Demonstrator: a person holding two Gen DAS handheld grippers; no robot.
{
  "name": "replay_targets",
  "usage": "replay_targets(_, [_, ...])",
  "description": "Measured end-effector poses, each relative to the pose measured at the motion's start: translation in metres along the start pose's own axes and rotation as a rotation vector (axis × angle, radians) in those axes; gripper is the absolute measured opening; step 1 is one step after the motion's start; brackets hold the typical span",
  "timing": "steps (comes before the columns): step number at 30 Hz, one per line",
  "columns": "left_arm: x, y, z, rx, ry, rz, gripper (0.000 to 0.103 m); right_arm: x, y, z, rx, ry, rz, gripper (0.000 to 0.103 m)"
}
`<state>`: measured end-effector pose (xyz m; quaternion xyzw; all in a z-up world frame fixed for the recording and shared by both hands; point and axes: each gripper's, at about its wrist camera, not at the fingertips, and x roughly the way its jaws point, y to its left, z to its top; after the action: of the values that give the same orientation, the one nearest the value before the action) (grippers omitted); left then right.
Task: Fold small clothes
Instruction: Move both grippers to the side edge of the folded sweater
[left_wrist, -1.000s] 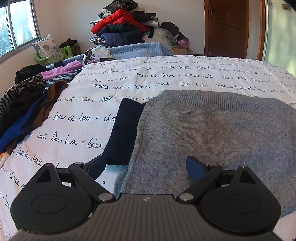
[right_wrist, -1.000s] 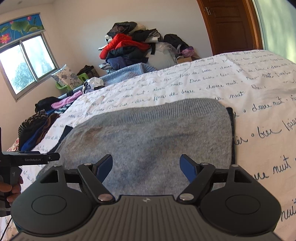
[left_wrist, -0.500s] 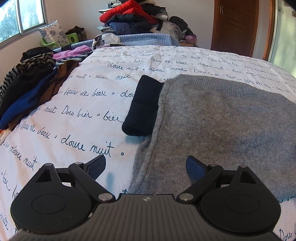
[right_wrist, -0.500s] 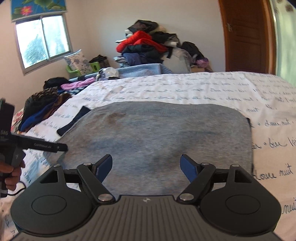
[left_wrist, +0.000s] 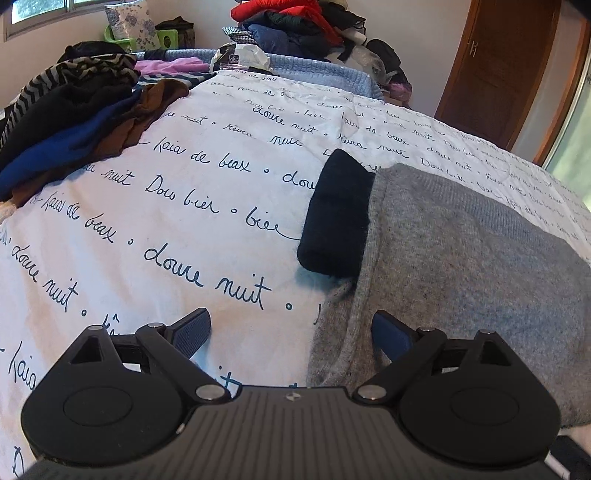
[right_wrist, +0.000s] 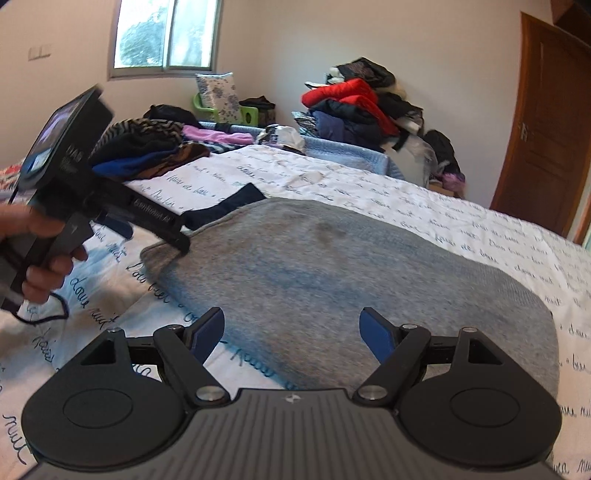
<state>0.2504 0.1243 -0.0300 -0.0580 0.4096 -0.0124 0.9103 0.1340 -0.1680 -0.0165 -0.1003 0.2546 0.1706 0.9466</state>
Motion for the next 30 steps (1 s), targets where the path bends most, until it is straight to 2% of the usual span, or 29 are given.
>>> replay_targets(6, [0.006,0.004,0.011,-0.038,0.015,0.003,0.093,0.012,0.032,0.000,-0.116,-0.010,-0.031,0.081])
replay_targets(12, [0.002,-0.005,0.014,0.009,-0.015,0.066,0.093,0.021,0.054,0.000,-0.195,-0.017,-0.061,0.081])
replay_targets(17, [-0.001,-0.007,0.016,0.036,-0.035,0.080,0.093,0.028,0.060,-0.002,-0.204,-0.001,-0.076,0.081])
replay_targets(19, [-0.002,-0.008,0.018,0.038,-0.037,0.080,0.093,0.030,0.062,-0.003,-0.208,0.001,-0.086,0.085])
replay_targets(30, [0.002,-0.011,0.024,0.068,-0.040,0.089,0.093,0.039,0.076,-0.007,-0.292,-0.011,-0.130,0.086])
